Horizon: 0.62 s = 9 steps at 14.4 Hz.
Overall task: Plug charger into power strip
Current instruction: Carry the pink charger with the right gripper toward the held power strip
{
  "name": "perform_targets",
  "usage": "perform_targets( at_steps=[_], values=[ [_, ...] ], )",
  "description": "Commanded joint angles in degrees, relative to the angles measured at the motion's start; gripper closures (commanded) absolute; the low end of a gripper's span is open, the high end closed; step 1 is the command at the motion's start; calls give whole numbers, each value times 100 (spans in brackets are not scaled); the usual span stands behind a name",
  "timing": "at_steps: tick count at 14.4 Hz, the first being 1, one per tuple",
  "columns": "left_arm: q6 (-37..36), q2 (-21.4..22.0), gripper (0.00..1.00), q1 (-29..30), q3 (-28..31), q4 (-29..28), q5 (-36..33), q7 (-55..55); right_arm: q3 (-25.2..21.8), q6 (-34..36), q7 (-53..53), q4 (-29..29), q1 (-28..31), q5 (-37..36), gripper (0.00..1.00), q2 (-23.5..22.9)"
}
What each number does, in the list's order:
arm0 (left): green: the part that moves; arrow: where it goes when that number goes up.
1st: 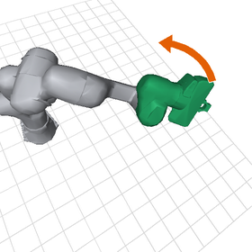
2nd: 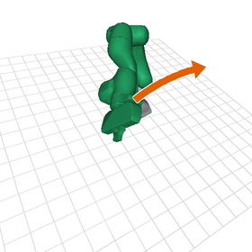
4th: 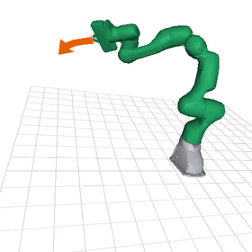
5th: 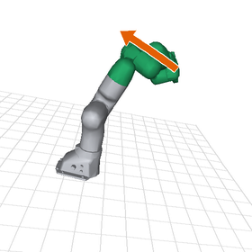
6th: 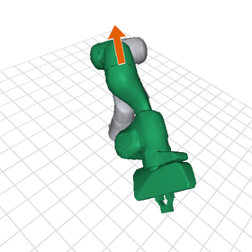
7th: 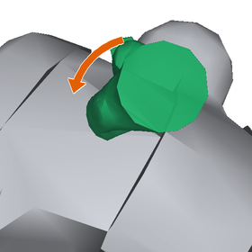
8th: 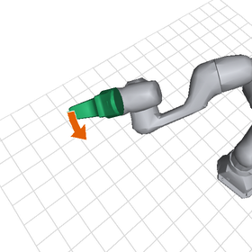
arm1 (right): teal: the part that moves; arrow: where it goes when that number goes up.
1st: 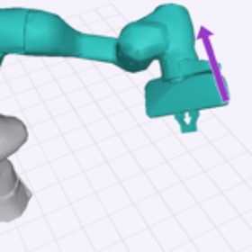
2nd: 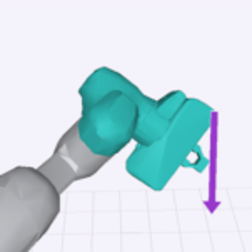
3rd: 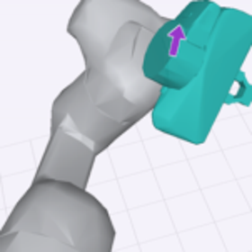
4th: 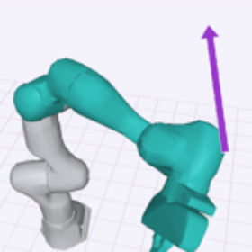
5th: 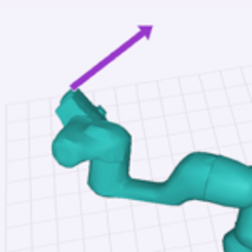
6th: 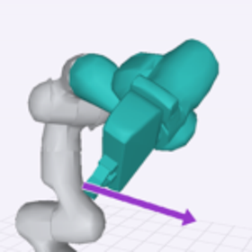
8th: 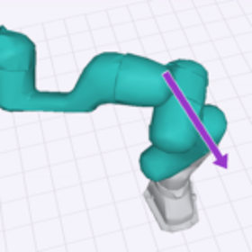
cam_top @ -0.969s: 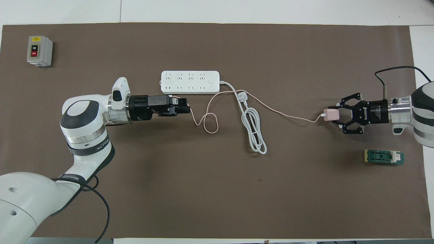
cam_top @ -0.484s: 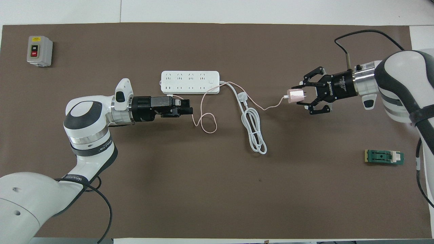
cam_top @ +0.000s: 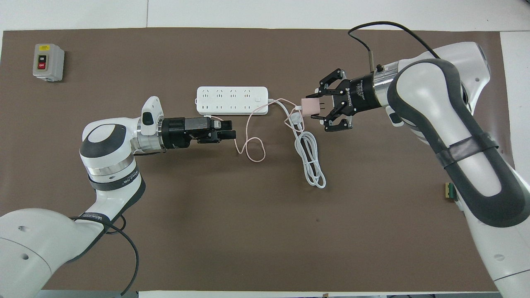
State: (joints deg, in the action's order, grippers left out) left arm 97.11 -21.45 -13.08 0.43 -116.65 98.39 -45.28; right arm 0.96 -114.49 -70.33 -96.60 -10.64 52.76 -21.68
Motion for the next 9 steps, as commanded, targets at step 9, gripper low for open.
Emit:
perform_targets(
  at_steps=[9],
  values=[
    [1, -61, 0, -256, 80, -59, 515, -165, -26, -820, -930, 273, -1220, 112, 100, -152]
  ],
)
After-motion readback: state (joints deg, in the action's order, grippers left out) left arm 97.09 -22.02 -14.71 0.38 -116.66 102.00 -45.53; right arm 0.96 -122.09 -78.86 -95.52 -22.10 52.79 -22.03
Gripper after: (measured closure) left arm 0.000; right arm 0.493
